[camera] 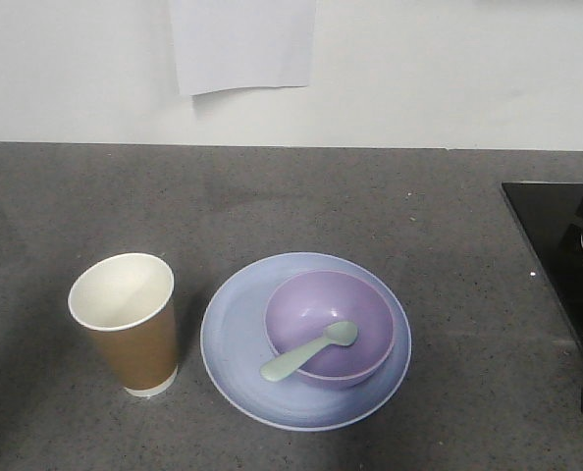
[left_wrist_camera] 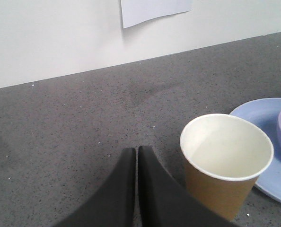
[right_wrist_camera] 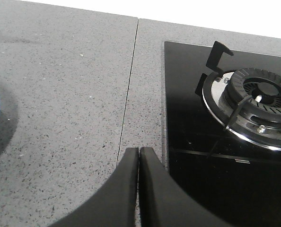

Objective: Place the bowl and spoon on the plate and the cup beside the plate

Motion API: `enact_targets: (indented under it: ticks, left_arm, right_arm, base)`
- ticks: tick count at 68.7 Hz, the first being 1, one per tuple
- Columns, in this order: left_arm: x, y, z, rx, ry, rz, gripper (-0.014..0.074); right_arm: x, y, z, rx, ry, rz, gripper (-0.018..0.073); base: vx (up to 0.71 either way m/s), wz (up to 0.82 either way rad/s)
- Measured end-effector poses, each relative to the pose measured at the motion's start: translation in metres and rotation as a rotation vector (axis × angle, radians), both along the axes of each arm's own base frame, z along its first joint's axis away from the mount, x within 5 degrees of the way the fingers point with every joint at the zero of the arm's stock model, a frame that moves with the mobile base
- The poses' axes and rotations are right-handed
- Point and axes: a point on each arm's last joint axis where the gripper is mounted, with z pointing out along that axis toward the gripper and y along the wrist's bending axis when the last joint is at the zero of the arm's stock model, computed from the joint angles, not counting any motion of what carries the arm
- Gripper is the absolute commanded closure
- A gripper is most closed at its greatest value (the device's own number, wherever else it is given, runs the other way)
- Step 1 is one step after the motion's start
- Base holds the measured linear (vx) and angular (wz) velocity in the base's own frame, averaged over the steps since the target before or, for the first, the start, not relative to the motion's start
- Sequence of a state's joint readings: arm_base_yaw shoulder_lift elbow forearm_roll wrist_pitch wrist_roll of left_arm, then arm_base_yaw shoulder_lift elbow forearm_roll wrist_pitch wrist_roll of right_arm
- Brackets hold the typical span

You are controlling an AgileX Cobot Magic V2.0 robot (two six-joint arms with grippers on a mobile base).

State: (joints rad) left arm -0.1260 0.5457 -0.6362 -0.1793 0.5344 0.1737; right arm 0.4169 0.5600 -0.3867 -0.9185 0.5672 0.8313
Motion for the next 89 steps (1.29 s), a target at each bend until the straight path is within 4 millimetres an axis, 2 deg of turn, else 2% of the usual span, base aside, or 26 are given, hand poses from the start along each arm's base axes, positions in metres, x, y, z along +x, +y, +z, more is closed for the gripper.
enact_targets:
  ticks: [50, 56, 61, 78, 83, 89]
  left_arm:
    - [-0.002, 0.001, -0.010, 0.050, 0.076, -0.007, 0.0603]
    - [-0.001, 0.001, -0.022, 0.052, 0.084, -0.002, 0.0603]
    - [-0.001, 0.002, -0.039, 0.050, 0.066, 0.009, 0.0603]
    - [-0.017, 0.010, -0.123, 0.016, -0.141, 0.081, 0.0603]
    - [-0.025, 0.012, -0.137, 0.006, -0.216, 0.096, 0.0603]
    - [-0.031, 0.015, -0.138, -0.005, -0.289, 0.123, 0.0603]
  right_arm:
    - [0.000, 0.000, 0.000, 0.002, -0.001, 0.000, 0.0564]
    - [0.000, 0.000, 0.000, 0.002, -0.001, 0.000, 0.0564]
    - [0.000, 0.000, 0.000, 0.002, -0.001, 0.000, 0.0564]
    - [0.000, 0.000, 0.000, 0.002, 0.000, -0.001, 0.0564]
    - [0.000, 0.000, 0.000, 0.002, 0.000, -0.001, 0.0564]
    - [0.000, 0.000, 0.000, 0.002, 0.000, -0.001, 0.0564]
  base:
    - [0.00, 0.00]
    - [0.00, 0.00]
    - [0.00, 0.00]
    - [0.00, 0.00]
    - [0.00, 0.00]
    - [0.00, 0.00]
